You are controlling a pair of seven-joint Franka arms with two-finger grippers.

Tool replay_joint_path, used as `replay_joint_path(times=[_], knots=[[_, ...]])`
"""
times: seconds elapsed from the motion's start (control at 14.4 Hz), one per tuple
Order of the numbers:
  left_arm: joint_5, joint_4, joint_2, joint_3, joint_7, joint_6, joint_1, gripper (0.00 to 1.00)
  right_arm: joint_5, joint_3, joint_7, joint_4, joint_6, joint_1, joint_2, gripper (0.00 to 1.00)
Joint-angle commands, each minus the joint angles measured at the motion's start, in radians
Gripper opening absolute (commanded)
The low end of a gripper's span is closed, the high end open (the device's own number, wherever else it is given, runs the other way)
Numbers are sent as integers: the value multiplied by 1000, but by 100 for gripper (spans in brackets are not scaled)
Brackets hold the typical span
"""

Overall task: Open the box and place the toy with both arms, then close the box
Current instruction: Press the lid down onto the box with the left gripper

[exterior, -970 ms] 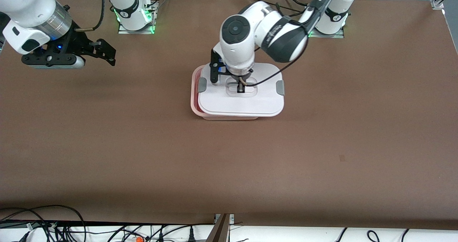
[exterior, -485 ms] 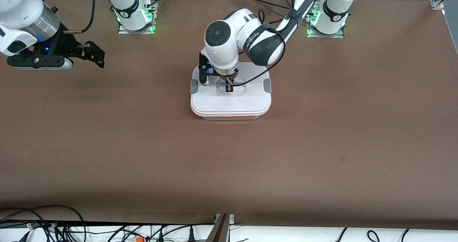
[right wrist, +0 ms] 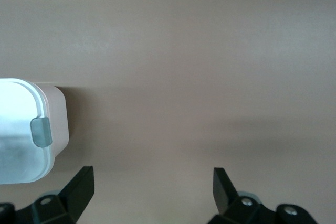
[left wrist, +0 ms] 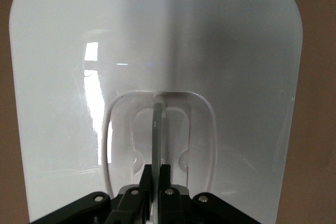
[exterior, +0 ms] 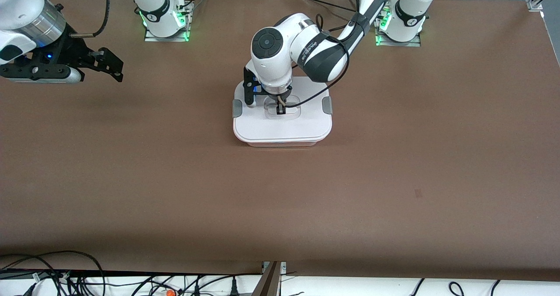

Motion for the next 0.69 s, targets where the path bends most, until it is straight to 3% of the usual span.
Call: replay_joint_path(times=[0.0, 0.21, 0.28, 0.35, 0.62], knots=[[24, 16, 28, 10, -14, 29, -15, 0, -14, 11, 24, 16, -26, -8, 14, 100], [27, 16, 31, 10, -14, 30, -18, 0, -16, 11, 24, 17, -23, -7, 14, 100], [27, 16, 29, 10, -17, 29, -17, 8, -16, 11, 25, 16, -23, -7, 14, 100], [26, 16, 25, 10, -38, 29, -17, 99, -16, 11, 25, 14, -25, -7, 14, 100], [24, 66, 12, 13, -100, 12, 0, 100, -16, 11, 24, 14, -20, -8, 16, 100]])
